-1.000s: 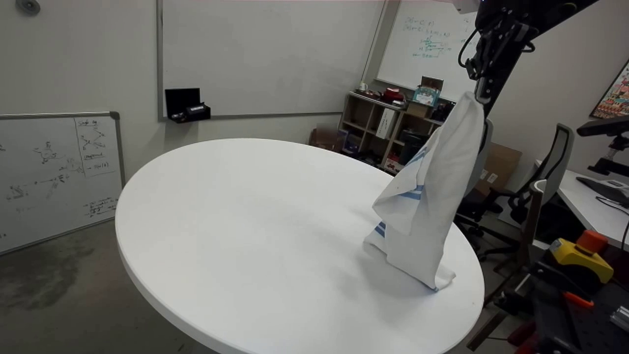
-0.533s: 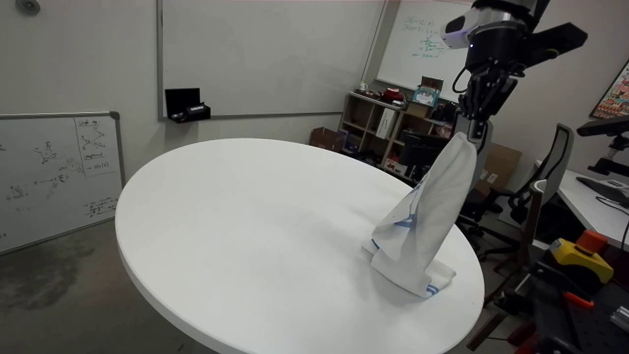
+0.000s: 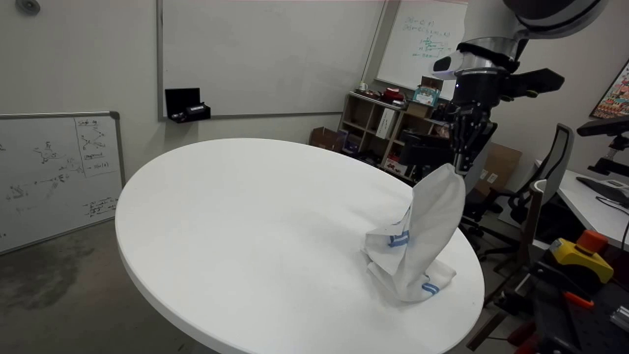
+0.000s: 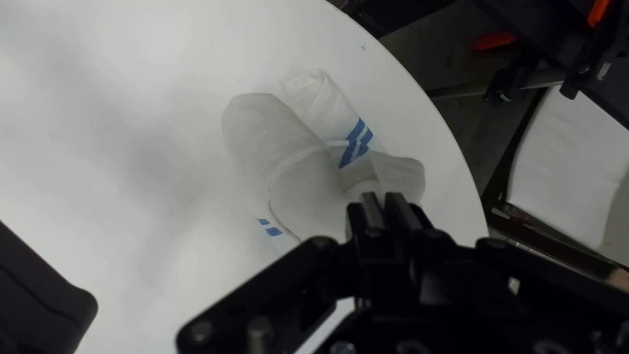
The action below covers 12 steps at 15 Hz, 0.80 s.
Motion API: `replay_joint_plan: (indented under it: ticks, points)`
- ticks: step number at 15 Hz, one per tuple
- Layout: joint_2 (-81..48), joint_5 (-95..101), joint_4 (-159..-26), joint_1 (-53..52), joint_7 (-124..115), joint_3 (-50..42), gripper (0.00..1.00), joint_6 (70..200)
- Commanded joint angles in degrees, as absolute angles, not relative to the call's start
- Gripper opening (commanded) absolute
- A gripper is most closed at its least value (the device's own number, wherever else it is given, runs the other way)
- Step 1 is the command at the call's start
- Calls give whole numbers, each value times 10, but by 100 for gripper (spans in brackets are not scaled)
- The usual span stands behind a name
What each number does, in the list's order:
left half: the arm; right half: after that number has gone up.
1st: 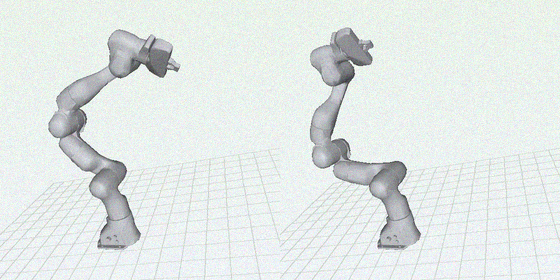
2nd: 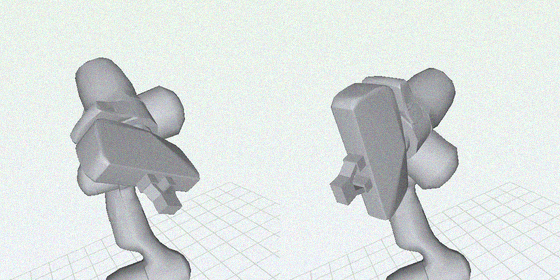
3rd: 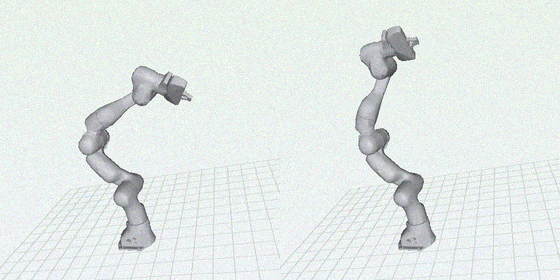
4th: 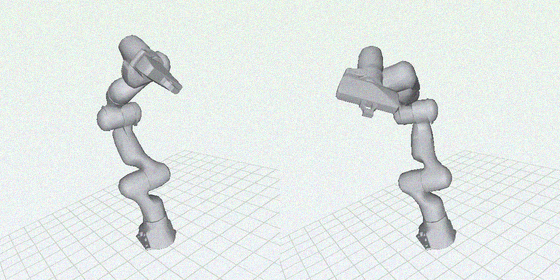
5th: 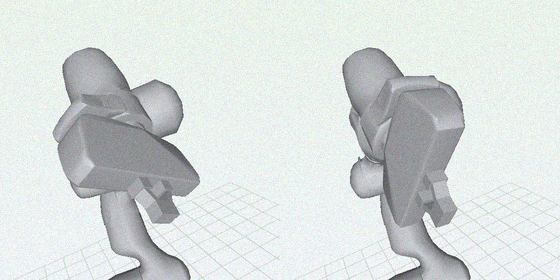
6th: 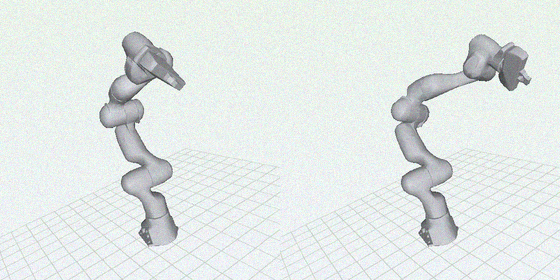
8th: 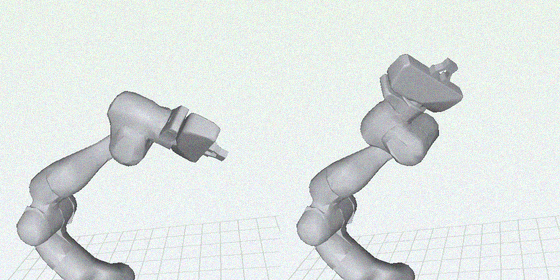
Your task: Pick up the towel and put it on the table. Pick up the towel from the table and put it on the tripod
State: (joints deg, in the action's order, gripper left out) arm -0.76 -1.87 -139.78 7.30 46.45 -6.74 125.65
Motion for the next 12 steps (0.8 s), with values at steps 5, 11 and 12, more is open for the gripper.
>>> replay_joint_plan:
  ticks: [5,11,12]
  points:
    - [-30,37,-1411,74,414,-68,70,1293]
    - [-6,30,-1399,85,418,-76,100,1261]
    - [1,31,-1393,90,419,-81,100,1249]
